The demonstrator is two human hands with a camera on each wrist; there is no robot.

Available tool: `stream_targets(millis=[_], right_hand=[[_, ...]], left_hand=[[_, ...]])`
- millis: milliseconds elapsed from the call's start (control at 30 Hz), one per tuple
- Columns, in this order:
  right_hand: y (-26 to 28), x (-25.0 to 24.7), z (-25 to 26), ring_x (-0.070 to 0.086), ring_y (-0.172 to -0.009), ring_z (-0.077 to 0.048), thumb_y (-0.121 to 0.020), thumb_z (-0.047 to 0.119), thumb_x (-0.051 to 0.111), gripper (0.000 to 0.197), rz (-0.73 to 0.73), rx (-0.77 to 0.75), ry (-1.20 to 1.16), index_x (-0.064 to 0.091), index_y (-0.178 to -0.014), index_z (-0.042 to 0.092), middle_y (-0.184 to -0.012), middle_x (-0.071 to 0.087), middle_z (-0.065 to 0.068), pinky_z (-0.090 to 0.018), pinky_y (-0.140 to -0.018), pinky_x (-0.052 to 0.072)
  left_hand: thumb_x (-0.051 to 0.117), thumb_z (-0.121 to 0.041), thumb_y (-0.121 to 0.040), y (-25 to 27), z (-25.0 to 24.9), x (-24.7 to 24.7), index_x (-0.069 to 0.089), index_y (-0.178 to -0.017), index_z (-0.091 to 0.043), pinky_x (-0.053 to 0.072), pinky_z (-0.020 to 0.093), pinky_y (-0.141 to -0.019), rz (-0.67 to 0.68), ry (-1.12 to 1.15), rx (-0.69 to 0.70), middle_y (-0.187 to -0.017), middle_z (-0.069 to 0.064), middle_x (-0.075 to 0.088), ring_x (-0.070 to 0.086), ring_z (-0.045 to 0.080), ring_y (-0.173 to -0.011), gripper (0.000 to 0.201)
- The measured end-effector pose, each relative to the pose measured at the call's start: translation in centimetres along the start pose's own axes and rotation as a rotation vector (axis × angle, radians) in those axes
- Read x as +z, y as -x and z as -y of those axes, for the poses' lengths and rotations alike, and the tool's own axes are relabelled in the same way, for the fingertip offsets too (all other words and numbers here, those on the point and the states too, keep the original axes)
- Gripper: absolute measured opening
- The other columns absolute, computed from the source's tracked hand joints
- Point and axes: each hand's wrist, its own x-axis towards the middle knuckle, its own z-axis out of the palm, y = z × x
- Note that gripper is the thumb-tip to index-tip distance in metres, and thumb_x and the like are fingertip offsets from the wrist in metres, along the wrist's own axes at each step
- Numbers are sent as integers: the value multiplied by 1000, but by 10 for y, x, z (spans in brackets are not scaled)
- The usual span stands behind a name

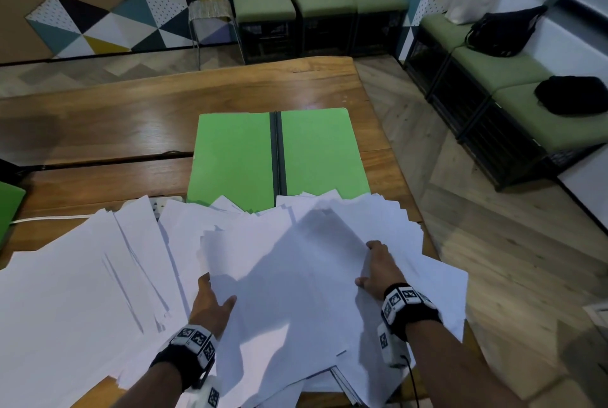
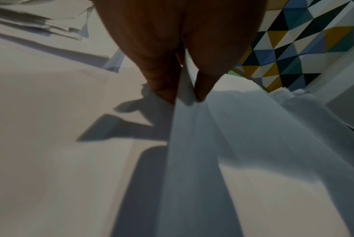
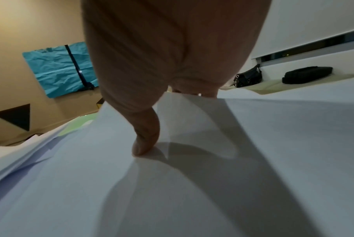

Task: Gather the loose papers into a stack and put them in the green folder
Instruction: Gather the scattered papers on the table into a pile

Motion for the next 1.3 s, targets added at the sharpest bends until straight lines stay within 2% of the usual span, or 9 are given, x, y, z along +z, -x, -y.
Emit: stream_targets(millis=[133,300,433,533,667,867,1033,1133,1300], right_hand=[[-1,-9,9,58,-111,-33,-83,26,66,64,19,2,24,31,-137,22,-123,59,-10,-39,-88,48],[-2,-38,4,62,-97,-34,-82,21,63,32,-60,5,-40,50,-112,23,-105,66,-10,-39,-79,51],[-8,-81,-3,61,-101,-34,-84,17,62,32,-222,26,-48,56,-115,19,-108,66,-14,-35,-79,46],[-17,-114,-12,64,-98,-36,-81,15,69,36,-353,34,-242,61,-115,9,-106,68,-20,-36,-79,47],[-24,-134,-13,67,-88,-31,-76,14,74,35,-429,14,-505,63,-109,10,-95,69,-14,-38,-77,53],[-12,-67,25,62,-104,-28,-78,17,74,42,-199,-26,-516,59,-116,10,-112,66,-12,-31,-85,46],[-4,-6,53,58,-107,-35,-86,19,66,63,-38,112,-523,30,-138,22,-121,58,-20,-34,-79,44],[-7,12,73,61,-103,-37,-89,17,61,71,-6,69,-498,18,-145,30,-120,60,-23,-36,-78,45],[-10,28,92,53,-121,-32,-93,14,55,61,-26,-12,-506,28,-144,33,-136,52,-15,-38,-98,42]], left_hand=[[66,-10,-86,-4,1,-1,22,-141,-10,39,40,-101,9,-23,11,-135,19,50,51,35,-120,70],[66,-14,-86,-9,5,-3,26,-138,-15,43,41,-99,-5,13,-35,-135,18,52,53,36,-118,66],[61,-18,-91,-14,0,-7,32,-141,-7,39,39,-101,-12,9,-74,-138,18,50,50,36,-124,59],[52,-20,-96,-20,-5,-8,26,-146,-9,37,40,-103,-29,11,-96,-144,18,43,44,37,-129,58],[47,-19,-98,-24,-8,-3,23,-147,-12,37,40,-102,-37,46,-114,-143,19,43,45,39,-128,55],[48,-18,-97,-26,-18,12,27,-143,-13,40,41,-98,-17,161,-114,-134,20,52,52,39,-118,51],[46,-29,-98,-22,-32,18,18,-148,-15,37,39,-103,5,215,-89,-143,18,44,47,36,-127,60],[50,-39,-95,-22,-36,21,11,-150,-17,34,39,-108,37,235,-83,-148,12,37,41,34,-133,71],[51,-39,-94,-20,-35,25,7,-152,-16,26,37,-114,74,226,-63,-155,11,26,30,29,-141,76]])
